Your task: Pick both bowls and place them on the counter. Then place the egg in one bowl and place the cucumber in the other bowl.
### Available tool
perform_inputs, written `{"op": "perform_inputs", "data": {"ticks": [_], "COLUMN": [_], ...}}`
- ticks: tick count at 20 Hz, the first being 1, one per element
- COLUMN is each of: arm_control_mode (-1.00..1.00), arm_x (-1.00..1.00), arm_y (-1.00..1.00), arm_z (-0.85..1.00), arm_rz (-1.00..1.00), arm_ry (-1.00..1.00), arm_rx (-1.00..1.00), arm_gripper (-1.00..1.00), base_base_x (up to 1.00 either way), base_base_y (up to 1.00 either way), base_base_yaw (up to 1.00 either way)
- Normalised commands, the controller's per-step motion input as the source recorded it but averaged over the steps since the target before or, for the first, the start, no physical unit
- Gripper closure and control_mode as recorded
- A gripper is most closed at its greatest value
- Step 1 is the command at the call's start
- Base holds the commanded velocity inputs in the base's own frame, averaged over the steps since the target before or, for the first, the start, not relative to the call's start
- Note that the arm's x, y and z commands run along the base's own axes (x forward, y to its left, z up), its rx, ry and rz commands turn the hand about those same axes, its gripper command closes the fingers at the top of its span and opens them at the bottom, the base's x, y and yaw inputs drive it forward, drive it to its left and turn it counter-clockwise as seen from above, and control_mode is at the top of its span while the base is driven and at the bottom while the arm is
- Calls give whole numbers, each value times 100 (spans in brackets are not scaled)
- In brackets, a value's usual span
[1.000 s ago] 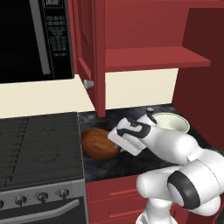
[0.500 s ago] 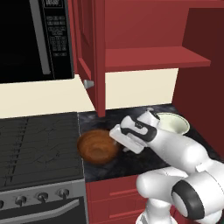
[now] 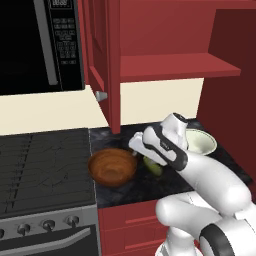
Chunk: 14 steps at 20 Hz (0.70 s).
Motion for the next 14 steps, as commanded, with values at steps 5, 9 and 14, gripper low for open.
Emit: {"op": "perform_inputs", "data": {"ticks": [5,9,14], "arm_control_mode": [-100,-100,-100], "arm_x": [0,0,0], "arm_y": [-45,-52,-44], "arm_z": [20,6,0], "arm_rz": [0,0,2], "arm_ry": [0,0,1], "arm_rx": [-7,-8,-8], "arm_gripper": [-100,-100,-100], "base_base_x": [0,0,0], "base_base_y": [0,0,0], "base_base_yaw": [0,0,0]}}
